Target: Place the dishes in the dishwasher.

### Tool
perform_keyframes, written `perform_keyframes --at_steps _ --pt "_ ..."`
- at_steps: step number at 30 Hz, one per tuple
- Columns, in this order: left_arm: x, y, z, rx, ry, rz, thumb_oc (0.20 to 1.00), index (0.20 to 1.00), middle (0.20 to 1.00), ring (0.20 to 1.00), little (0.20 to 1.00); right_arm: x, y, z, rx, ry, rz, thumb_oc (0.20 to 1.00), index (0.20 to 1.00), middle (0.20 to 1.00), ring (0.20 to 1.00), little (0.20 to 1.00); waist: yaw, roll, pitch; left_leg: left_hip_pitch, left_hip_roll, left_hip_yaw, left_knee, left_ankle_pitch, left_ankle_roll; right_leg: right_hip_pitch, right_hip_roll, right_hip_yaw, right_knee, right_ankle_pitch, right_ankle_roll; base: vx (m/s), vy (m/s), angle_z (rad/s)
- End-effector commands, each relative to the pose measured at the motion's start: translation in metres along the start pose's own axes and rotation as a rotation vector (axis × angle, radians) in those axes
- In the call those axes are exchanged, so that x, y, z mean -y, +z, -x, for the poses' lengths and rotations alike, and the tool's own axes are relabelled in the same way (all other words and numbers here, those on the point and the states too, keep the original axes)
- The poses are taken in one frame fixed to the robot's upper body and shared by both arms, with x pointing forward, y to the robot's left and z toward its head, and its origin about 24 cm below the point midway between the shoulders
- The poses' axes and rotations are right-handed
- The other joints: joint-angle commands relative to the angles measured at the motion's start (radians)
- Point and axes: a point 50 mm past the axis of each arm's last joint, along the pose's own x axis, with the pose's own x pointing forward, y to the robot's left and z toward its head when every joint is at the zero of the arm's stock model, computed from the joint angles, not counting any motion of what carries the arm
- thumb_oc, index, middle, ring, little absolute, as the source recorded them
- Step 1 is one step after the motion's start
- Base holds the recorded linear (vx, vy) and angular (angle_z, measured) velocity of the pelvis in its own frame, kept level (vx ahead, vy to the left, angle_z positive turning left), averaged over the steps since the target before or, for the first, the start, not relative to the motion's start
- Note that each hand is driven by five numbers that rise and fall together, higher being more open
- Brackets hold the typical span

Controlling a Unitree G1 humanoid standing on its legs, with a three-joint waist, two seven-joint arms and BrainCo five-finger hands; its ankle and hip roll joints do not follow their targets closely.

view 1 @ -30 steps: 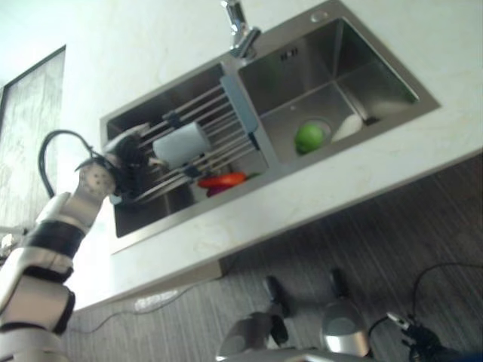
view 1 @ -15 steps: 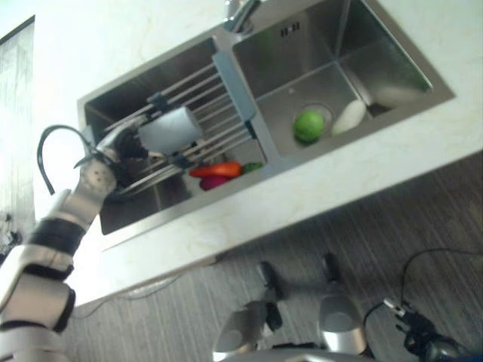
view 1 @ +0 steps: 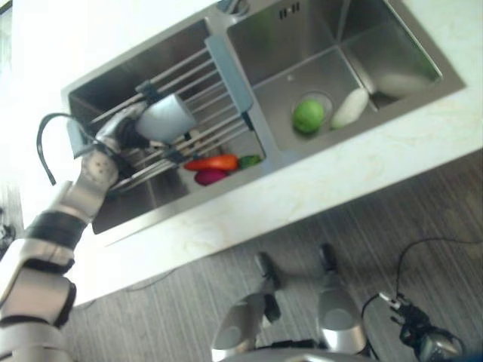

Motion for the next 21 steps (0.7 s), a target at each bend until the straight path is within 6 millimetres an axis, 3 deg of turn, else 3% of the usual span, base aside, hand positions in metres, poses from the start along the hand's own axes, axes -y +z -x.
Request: perform_keyframes --at_steps 1,9,13,21 --pt "-0.032 -0.006 -0.001 -0.038 0.070 -0.056 1.000 1.000 1.000 1.000 1.000 0.006 -0.009 0.004 -0.029 -0.011 -0.027 1.000 1.000 1.000 1.000 1.000 -0.006 0.004 -0.053 -0.018 0.010 -0.040 0.047 -0.084 -0.027 -0.123 -0.123 -0.054 0.122 -0.013 0.087 0.00 0.000 0.00" --pt "-0.031 -0.005 -0.002 -0.061 -0.002 -0.078 1.000 1.000 1.000 1.000 1.000 0.012 -0.005 0.006 -0.025 -0.021 -0.028 1.000 1.000 1.000 1.000 1.000 -0.018 0.018 -0.049 -0.016 0.008 -0.037 0.045 -0.083 -0.030 -0.126 -0.126 -0.046 0.119 -0.012 0.089 0.00 0.003 -0.04" --pt "-0.018 -0.017 -0.003 -0.166 -0.131 -0.091 1.000 1.000 1.000 1.000 1.000 0.016 0.000 0.006 -0.011 -0.026 -0.036 1.000 1.000 1.000 1.000 1.000 -0.031 0.027 -0.046 -0.014 0.006 -0.040 0.043 -0.082 -0.031 -0.129 -0.122 -0.030 0.115 -0.010 0.090 0.00 0.003 -0.03" --pt "-0.012 -0.028 -0.004 -0.217 -0.150 -0.109 1.000 1.000 1.000 1.000 1.000 0.018 0.002 0.007 -0.003 -0.027 -0.030 1.000 1.000 1.000 1.000 1.000 -0.057 0.032 -0.040 -0.013 0.006 -0.033 0.040 -0.081 -0.031 -0.140 -0.119 -0.004 0.120 -0.011 0.090 0.00 0.000 0.00"
